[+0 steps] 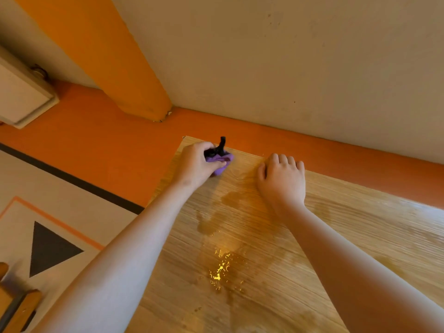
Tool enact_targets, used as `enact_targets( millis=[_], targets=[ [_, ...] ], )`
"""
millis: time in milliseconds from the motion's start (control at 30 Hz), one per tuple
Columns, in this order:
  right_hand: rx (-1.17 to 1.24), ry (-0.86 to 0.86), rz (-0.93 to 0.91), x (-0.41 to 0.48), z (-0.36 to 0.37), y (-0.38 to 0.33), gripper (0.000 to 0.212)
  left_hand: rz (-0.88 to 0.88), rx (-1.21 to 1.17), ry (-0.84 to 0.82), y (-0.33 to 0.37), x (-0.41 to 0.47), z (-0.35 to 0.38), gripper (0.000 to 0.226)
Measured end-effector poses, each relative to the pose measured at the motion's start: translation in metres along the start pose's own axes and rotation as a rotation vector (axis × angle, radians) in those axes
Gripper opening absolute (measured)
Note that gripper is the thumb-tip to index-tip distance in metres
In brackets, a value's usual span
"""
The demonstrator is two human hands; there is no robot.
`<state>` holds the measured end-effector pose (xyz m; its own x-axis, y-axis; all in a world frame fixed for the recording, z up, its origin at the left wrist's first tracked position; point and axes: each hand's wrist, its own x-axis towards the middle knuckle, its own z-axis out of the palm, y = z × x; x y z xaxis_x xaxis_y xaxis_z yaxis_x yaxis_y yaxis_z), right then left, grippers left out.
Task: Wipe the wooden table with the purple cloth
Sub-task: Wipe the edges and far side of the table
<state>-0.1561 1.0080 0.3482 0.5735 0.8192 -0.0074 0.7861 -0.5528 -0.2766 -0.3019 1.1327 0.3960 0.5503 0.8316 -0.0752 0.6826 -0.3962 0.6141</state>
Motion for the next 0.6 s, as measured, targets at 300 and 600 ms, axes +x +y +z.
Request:
enact_targets(
  millis=[300,600],
  targets=[
    [-0.010,-0.005,-0.001,0.001,0.000,0.000,0.037,-0.381,-0.081,0.327,-0.065,-0.008,-0.042,0.037],
    [-0.011,0.015,-0.007,0.001,0.000,0.001,0.035,-0.159,-0.030,0.315,-0.027,0.017,-0.026,0.051]
  ],
)
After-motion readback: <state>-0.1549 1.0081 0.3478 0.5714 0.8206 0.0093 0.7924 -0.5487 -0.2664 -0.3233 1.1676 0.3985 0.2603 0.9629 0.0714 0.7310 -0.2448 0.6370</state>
